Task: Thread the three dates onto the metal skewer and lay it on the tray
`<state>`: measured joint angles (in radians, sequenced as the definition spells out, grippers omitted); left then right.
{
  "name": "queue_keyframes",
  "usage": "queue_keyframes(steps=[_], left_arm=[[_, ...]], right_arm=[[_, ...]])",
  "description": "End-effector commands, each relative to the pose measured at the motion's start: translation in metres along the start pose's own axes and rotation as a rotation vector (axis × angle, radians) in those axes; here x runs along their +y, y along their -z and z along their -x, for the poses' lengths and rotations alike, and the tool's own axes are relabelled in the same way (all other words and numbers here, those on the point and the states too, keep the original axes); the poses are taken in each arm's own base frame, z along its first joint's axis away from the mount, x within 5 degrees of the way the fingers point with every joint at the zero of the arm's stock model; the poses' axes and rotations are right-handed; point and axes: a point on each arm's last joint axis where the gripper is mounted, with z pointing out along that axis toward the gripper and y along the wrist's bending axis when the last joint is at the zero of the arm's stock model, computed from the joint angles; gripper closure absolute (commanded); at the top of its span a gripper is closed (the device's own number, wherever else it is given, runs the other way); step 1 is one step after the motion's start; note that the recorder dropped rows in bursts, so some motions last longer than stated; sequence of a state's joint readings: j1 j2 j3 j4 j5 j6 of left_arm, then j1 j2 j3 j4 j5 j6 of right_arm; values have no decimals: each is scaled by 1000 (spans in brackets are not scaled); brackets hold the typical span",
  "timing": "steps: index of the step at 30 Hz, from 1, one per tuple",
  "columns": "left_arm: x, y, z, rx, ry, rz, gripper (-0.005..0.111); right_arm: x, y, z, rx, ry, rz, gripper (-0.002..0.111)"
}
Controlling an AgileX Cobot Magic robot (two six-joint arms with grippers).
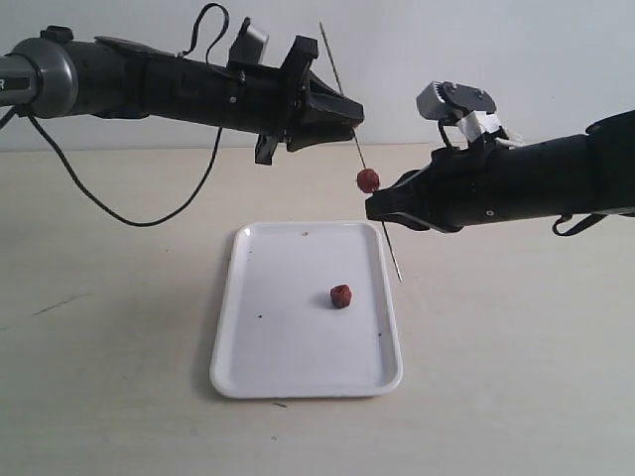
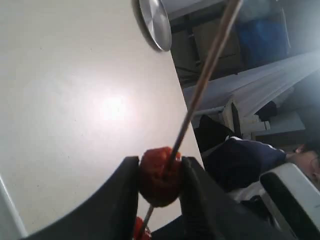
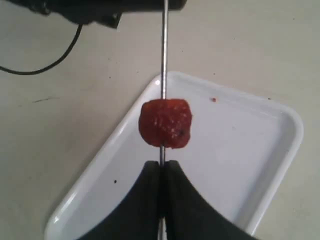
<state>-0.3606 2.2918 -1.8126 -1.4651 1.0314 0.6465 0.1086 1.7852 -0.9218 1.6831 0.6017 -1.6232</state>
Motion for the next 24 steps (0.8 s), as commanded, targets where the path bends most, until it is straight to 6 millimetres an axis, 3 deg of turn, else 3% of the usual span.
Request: queue_keyframes(steps=[1,6,9,11,18,24], left_arm=[[-9,-4,-5,37,-38,-1,77],[-9,-4,-6,39,-44,-2,70],[-9,-4,-5,38,-46,-4,46],[-9,-3,-4,27,-54,-7,41],[-5,8,2,10,-100,-22,41],[7,14,-10,179,-395,57,43]], right_arm=[[0,2,6,-45,12,-4,108],[0,2,6,-45,12,-4,108],[0,2,6,-45,12,-4,108],[0,2,6,-45,12,-6,108],[-9,3,4,-33,-2,-104,108],[-25,8,-2,47,-48,-294,108]])
